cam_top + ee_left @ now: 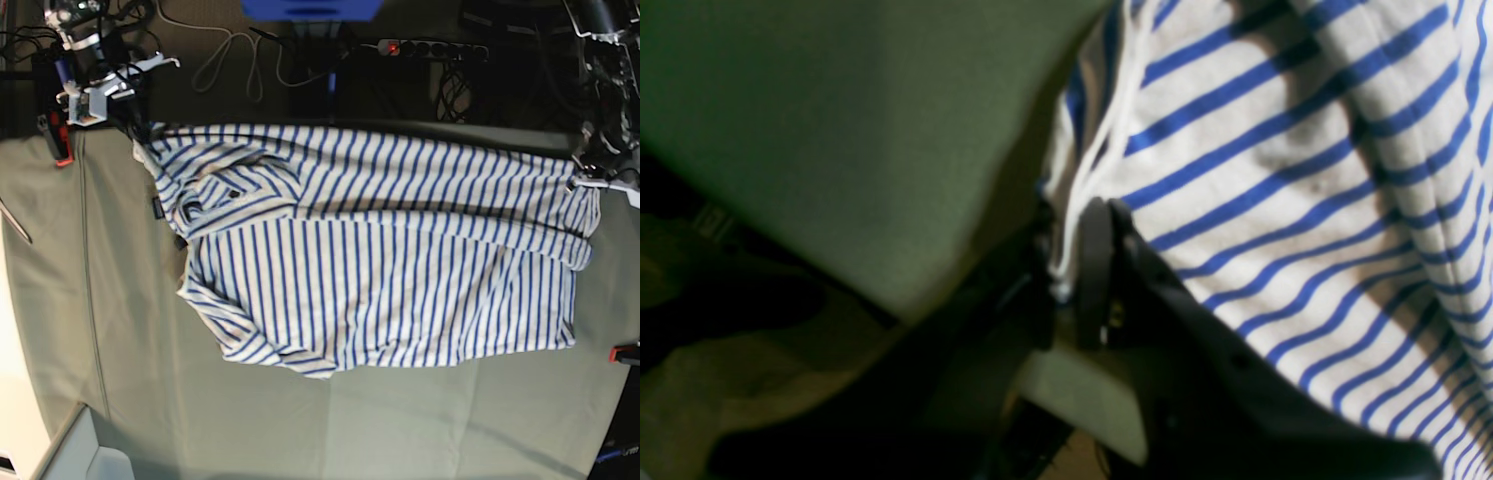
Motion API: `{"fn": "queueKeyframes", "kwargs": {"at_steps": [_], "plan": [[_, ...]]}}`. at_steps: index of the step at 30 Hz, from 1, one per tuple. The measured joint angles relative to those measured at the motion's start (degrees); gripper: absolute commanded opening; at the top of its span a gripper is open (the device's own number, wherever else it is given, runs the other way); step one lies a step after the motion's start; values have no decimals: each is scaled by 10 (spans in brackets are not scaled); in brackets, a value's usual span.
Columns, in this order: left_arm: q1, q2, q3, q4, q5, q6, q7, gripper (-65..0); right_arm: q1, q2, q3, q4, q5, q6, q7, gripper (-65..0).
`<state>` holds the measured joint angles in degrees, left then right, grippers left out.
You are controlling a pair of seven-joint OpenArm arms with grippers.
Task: Layout the t-shirt on the table in an organized manner, then fold the t-shirt properly
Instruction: 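Release the shirt and move both grippers to the opposite shirt edge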
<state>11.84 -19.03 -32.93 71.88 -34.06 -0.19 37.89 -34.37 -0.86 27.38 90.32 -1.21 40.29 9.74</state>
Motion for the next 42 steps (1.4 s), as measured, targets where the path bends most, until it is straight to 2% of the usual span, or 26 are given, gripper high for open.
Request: {"fn": "queueKeyframes", "kwargs": {"at_steps": [11, 14, 17, 20, 23, 29, 32, 36, 39, 42], "plan": [[7, 0, 0, 11, 4, 0, 1, -644, -1, 1, 0, -2, 0, 0, -2, -647], [7, 0, 0, 13, 4, 0, 2, -600, -1, 1, 0, -2, 0, 0, -2, -563], [8, 0, 0, 13, 7, 0, 2, -491, -5, 1, 2, -2, 0, 0, 0, -445], [8, 0, 0, 14, 6, 2, 0, -398, -13, 2, 5, 0, -1, 0, 2, -358], [18, 1, -9, 43, 4, 4, 5, -384, -12, 2, 6, 1, 0, 0, 3, -327], [26, 8, -94, 108, 6, 7, -1, -379, -11, 4, 40, 41, 1, 0, 5, -326], [-16, 8, -94, 106, 13, 9, 4, -381, -1, 2, 42, 57, 0, 0, 4, -326], [-135, 6, -91, 59, 4, 0, -8, -383, 32, 1, 41, 59, 0, 0, 0, -325], [-222, 8, -92, -38, 8, 1, -7, -383, 47, 1, 41, 60, 0, -1, 0, -325], [-311, 8, -94, -167, 56, 12, -5, -380, 56, 1, 41, 60, 0, -1, -1, -325]]}}
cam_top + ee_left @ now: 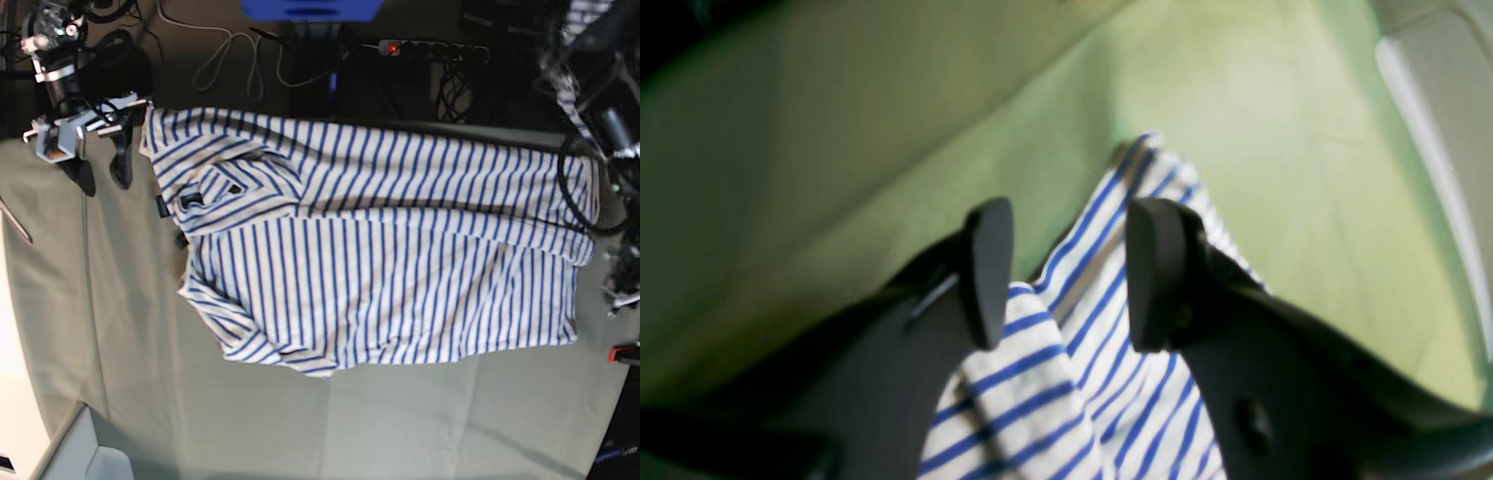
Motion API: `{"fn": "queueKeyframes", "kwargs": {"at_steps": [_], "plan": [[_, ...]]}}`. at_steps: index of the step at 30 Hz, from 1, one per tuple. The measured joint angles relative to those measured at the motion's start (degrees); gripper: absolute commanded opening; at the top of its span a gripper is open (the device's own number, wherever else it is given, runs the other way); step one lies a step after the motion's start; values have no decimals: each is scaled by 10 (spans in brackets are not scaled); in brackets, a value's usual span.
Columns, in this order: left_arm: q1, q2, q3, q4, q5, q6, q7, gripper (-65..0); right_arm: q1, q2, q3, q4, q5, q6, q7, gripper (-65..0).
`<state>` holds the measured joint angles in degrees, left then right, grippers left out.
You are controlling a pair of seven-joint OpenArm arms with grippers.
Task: Layout the t-shirt on the table in an organized manner, then fold the t-shirt properly
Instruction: 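Release the shirt and move both grippers to the opposite shirt edge, then grasp the shirt's hem edge with both grippers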
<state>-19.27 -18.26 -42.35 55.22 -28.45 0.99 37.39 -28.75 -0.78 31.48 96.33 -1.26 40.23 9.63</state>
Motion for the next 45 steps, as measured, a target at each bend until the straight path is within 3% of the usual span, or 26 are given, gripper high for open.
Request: {"fn": "queueKeyframes", "kwargs": {"at_steps": [2, 4, 7, 9, 12, 17, 21, 27, 34, 45], "plan": [[-54, 2, 3, -65, 48, -6, -34, -379, 5, 0, 0, 0, 1, 0, 1, -325], [-101, -2, 38, -121, 109, -3, -97, -379, 6, 0, -2, 0, 0, 1, 1, -325], [-131, -3, 118, -192, 152, -9, -217, -379, 15, 0, 0, -4, -2, 0, -4, -325], [-138, -2, 181, -249, 161, -7, -293, -379, 26, 0, 0, -3, -1, 0, -14, -325], [-155, 3, 261, -336, 163, -12, -361, -379, 46, 0, -1, -2, -2, 0, -56, -325], [-189, -2, 281, -426, 162, -9, -452, -379, 66, 1, 0, -2, -2, 0, -101, -322], [-187, 0, 282, -432, 163, -10, -457, -379, 99, 1, -2, -2, -2, 0, -130, -322], [-164, -5, 282, -427, 164, -10, -464, -379, 187, 3, -10, -7, -3, 0, -221, -322], [-154, -10, 279, -429, 162, -8, -456, -379, 304, 60, -147, -89, 0, 0, -313, -321], [-139, -11, 282, -428, 167, -10, -457, -379, 453, 93, -215, -367, 1, 0, -322, -320]]}}
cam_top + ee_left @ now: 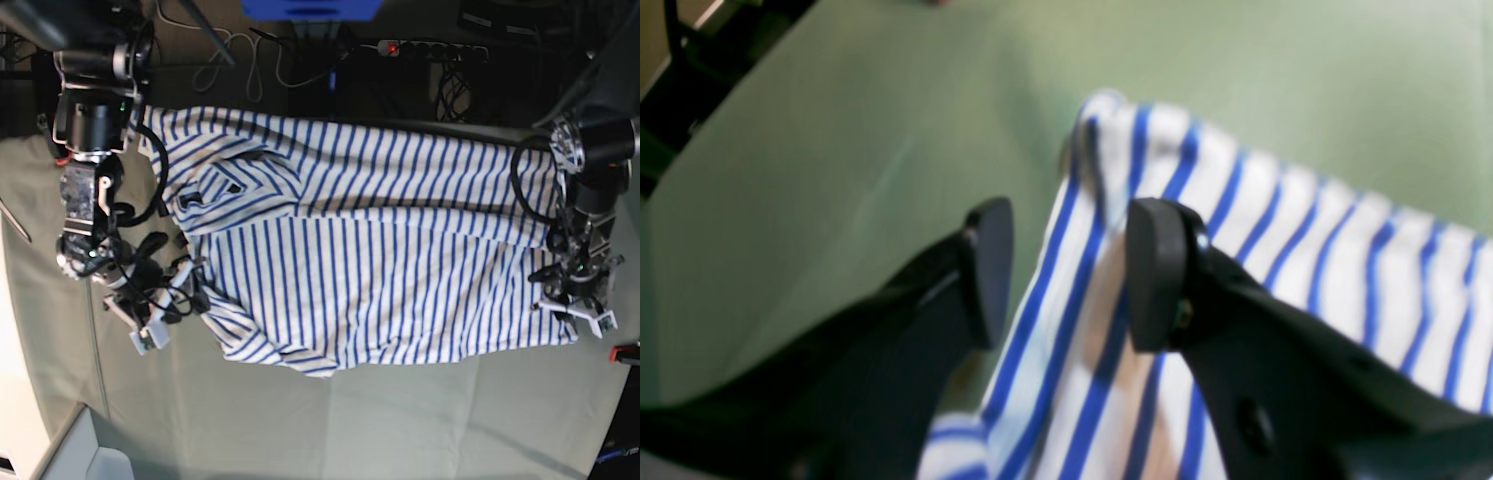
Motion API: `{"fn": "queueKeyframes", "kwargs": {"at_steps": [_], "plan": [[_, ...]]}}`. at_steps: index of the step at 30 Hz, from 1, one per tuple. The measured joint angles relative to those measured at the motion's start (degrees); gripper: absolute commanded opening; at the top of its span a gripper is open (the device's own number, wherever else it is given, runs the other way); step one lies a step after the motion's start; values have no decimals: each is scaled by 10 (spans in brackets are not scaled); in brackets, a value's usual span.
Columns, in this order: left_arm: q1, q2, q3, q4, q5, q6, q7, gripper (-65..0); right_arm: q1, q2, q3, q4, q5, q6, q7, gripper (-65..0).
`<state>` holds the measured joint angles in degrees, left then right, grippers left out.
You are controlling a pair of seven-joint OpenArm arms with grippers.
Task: Layout the t-shirt on the table in an organized manner, then fold the t-shirt properly
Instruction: 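Grasp the shirt's hem edge with both grippers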
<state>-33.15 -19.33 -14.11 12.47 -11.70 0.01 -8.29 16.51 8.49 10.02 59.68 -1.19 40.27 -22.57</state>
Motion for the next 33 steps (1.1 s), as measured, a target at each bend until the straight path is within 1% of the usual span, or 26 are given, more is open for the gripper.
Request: {"fn": "queueKeyframes", "kwargs": {"at_steps": [1, 4, 6, 9, 11, 14, 16, 20, 23, 27, 29, 33], "plan": [[3, 1, 0, 0, -2, 0, 1, -379, 7, 4, -7, -21, -3, 0, -2, -320], [5, 1, 0, 0, -1, 0, 3, -379, 21, 3, -13, -58, -2, 0, 1, -320], [3, 1, 0, 0, -1, 0, -1, -379, 25, 2, -15, -65, -2, 0, 26, -325], [1, 1, 0, 0, -1, 0, -2, -379, 28, 2, -15, -67, -2, 0, 47, -336], [3, 1, 0, 0, -1, 0, -1, -379, 30, 3, -15, -83, 0, 0, 54, -388], [3, 1, 0, 0, -1, 0, -1, -379, 26, 3, -14, -104, -1, 0, 48, -502], [7, 1, 0, 0, -1, 0, -6, -379, 25, 8, -15, -113, 0, 0, 49, -552], [14, 1, 0, 0, -1, 0, -5, -379, 28, 13, -13, -117, 0, 0, 50, -579], [12, 1, 0, 0, -1, 0, -6, -379, 28, 21, -13, -117, 0, 0, 50, -650], [13, 2, 0, 0, -2, 0, -6, -379, 28, 37, -9, -117, 0, 0, 50, -650], [13, 2, 0, 0, -2, 0, -5, -379, 28, 39, 21, -117, 2, 0, 50, -650], [13, 1, 0, 0, -3, 0, -5, -379, 19, 38, 115, -117, 4, 0, 50, -650]]}}
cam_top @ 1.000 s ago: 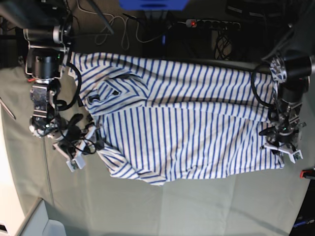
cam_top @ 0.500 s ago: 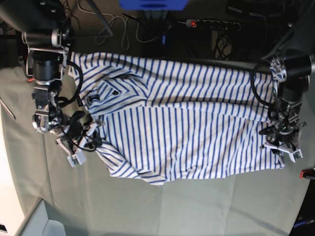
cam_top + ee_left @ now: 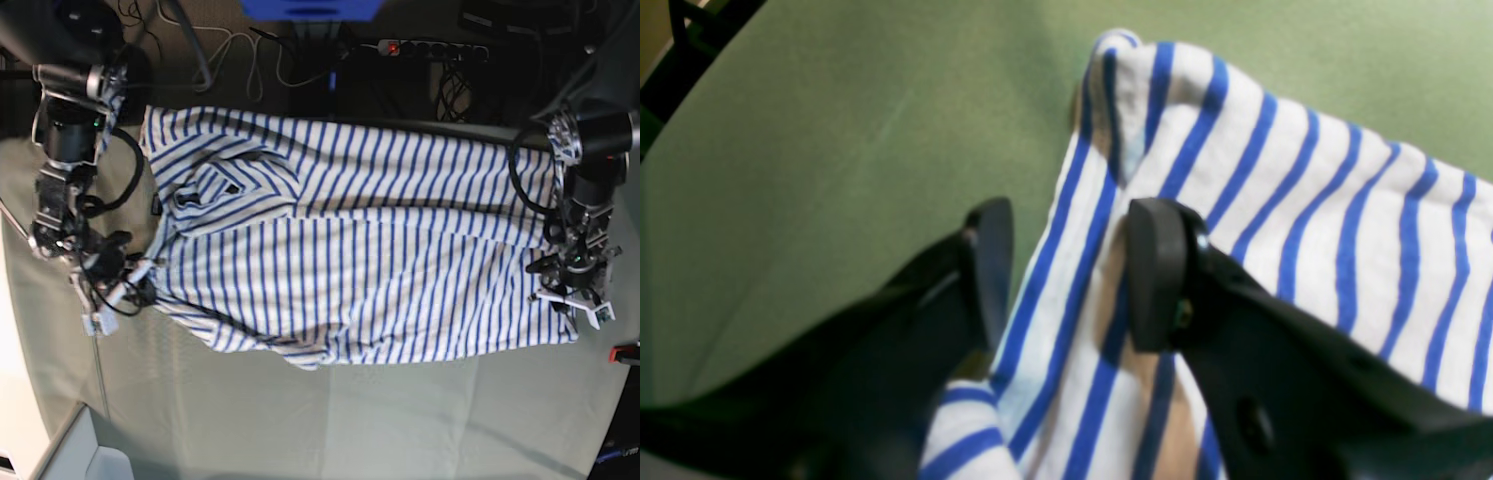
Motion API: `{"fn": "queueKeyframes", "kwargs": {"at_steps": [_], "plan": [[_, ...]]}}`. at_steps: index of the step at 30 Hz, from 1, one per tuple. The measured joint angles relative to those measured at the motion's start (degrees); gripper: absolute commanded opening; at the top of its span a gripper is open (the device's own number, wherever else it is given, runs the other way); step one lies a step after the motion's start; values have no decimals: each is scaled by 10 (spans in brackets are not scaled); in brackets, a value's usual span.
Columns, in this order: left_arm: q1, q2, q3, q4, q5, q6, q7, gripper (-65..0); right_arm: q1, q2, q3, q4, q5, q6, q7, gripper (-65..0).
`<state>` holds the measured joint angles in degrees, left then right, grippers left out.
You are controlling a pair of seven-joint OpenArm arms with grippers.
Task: Layout the t-shirt on the table in an organized manner, then fold the t-shirt properly
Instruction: 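Grasp the shirt's hem edge with both grippers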
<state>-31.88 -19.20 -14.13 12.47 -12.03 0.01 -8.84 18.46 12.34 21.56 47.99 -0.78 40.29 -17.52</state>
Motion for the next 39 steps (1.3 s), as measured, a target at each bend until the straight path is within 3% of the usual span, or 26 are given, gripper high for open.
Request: {"fn": "queueKeyframes", "kwargs": {"at_steps": [4, 9, 17, 26, 29, 33, 36, 39], "plan": [[0, 0, -3, 0, 0, 0, 0, -378, -14, 1, 51, 0, -4, 0, -5, -650], [0, 0, -2, 0, -2, 0, 3, -371, -43, -1, 68, 28, -2, 0, 0, -650], [5, 1, 0, 36, -2, 0, 5, -109, -81, -15, 64, 97, -3, 0, 0, -648], [11, 34, 0, 39, 2, 0, 3, -103, -95, -10, 76, 148, -4, 0, -6, -434], [10, 39, 0, 38, 3, 0, 4, -142, -108, -17, 90, 208, -7, 0, -5, -408], [11, 38, 0, 37, 3, 0, 4, -301, -104, -41, 81, 240, -3, 0, -3, -382], [11, 38, 0, 37, 3, 0, 3, -390, -104, -31, 21, 239, -8, 0, -4, -369], [14, 37, 0, 37, 3, 0, 2, -438, -104, -29, -49, 239, -20, 0, 0, -351]]}}
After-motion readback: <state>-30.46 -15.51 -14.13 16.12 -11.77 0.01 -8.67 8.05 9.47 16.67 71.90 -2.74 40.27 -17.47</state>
